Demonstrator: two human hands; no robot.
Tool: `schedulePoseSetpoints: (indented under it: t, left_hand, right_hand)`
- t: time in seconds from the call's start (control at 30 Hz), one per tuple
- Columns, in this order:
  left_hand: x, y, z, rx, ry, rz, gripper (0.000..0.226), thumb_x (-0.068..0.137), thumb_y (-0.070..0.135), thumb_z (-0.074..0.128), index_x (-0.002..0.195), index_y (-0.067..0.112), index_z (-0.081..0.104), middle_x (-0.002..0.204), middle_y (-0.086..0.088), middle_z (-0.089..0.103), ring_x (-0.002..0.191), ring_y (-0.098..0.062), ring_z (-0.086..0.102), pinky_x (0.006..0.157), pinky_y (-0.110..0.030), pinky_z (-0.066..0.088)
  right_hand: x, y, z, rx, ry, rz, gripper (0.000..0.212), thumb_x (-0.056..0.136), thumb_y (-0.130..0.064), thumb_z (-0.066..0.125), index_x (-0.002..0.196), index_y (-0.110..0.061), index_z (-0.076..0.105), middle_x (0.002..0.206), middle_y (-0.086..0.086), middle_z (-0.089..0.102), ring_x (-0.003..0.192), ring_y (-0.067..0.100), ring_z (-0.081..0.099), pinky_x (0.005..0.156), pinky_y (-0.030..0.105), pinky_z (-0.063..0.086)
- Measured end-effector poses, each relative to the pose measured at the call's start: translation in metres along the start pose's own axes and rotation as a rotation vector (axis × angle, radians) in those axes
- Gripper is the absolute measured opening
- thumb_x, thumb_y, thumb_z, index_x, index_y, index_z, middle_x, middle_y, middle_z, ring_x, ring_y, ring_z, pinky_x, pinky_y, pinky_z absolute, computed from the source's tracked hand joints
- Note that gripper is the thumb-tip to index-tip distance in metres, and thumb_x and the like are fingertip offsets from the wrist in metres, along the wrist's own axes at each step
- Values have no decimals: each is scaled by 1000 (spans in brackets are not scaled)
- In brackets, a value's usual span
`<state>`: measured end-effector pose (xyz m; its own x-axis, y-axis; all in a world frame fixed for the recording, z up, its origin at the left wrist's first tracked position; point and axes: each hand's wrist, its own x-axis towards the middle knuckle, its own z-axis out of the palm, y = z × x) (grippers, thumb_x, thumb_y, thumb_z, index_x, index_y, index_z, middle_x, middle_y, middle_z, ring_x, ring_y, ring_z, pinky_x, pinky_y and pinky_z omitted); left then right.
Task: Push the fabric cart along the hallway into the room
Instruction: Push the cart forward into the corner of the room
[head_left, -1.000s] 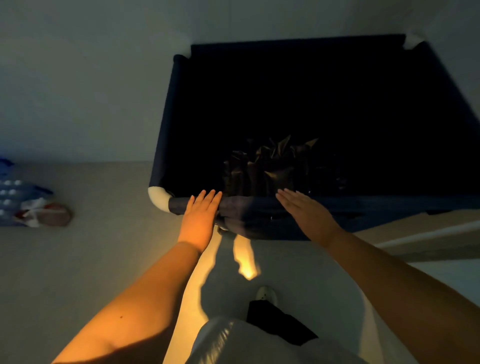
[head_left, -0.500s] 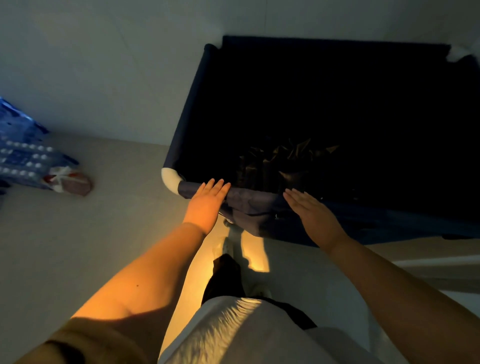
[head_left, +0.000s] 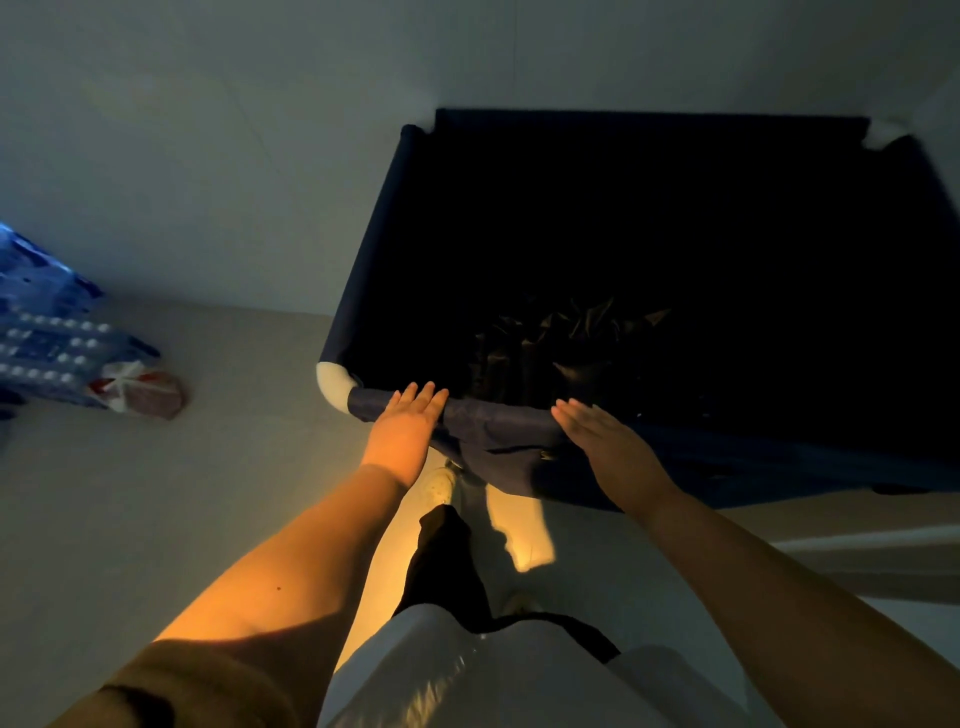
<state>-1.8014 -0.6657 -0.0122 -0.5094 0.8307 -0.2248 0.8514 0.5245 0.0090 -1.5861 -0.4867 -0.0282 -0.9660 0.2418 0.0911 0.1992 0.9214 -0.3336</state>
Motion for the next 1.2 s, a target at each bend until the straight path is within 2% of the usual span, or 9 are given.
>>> schedulePoseSetpoints:
  t: [0.17, 0.3, 0.43, 0.5, 0.53, 0.6, 0.67, 0.7, 1.2]
  left_hand:
    - [-1, 0, 6, -23, 10, -2, 73, 90, -5, 48, 148, 17, 10, 157, -10, 12, 143, -28, 6, 114, -35, 3]
    - [-3, 0, 9, -31, 34, -4, 73, 90, -4, 50, 148, 18, 12, 156, -9, 13, 143, -28, 8, 114, -35, 2]
    - [-5, 1, 9, -29, 18, -3, 74, 89, -5, 50, 148, 18, 11, 157, -10, 12, 143, -28, 7, 114, -35, 2]
    - [-5, 2, 9, -36, 17, -11, 75, 88, -6, 50, 148, 18, 11, 157, -9, 12, 143, -28, 6, 114, -35, 2]
    - [-5, 2, 8, -36, 15, -16, 76, 88, -6, 51, 148, 18, 11, 157, -9, 12, 143, -27, 6, 114, -35, 2]
    - [-5, 3, 6, -23, 1, -20, 77, 88, -5, 52, 148, 19, 10, 157, -9, 11, 143, -27, 5, 114, -35, 3]
    - [-4, 4, 4, -11, -10, -24, 77, 88, -6, 51, 148, 19, 9, 157, -8, 10, 143, -27, 5, 114, -35, 4]
    - [-4, 5, 3, -4, -17, -24, 78, 88, -6, 51, 148, 18, 8, 157, -9, 9, 143, -27, 5, 114, -35, 4]
    - [-3, -1, 3, 5, 20, 9, 76, 88, -8, 49, 148, 18, 10, 156, -9, 13, 143, -28, 9, 115, -35, 7]
  right_hand:
    - [-1, 0, 0, -7, 0, 3, 75, 65, 32, 48, 134, 4, 39, 139, 21, 42, 128, 37, 39, 108, 48, 20]
    - [-2, -2, -2, -33, 20, -19, 75, 58, 32, 56, 128, 8, 46, 132, 23, 50, 120, 39, 49, 100, 54, 29]
    - [-3, 1, 0, -22, 28, -28, 73, 64, 31, 52, 132, 5, 42, 136, 21, 46, 125, 37, 43, 113, 36, 19]
    - [-2, 2, 2, -43, 21, -32, 75, 60, 31, 55, 130, 7, 44, 134, 22, 49, 122, 38, 46, 111, 30, 3]
    - [-2, 3, 2, -44, 19, -37, 76, 58, 31, 57, 129, 7, 45, 133, 22, 50, 120, 39, 48, 111, 30, 5]
    - [-2, 3, 3, -44, 25, -46, 79, 55, 32, 59, 128, 7, 46, 131, 22, 52, 119, 38, 50, 109, 38, 24]
    - [-3, 2, 3, -27, 19, -37, 79, 55, 32, 59, 128, 6, 47, 131, 22, 52, 119, 38, 50, 100, 55, 28]
    - [-3, 2, 2, -26, 16, -34, 80, 55, 33, 59, 129, 6, 47, 131, 22, 52, 119, 37, 49, 99, 57, 27]
    - [-1, 2, 3, -17, 46, -38, 76, 61, 31, 52, 132, 4, 44, 134, 21, 49, 124, 36, 45, 104, 53, 24]
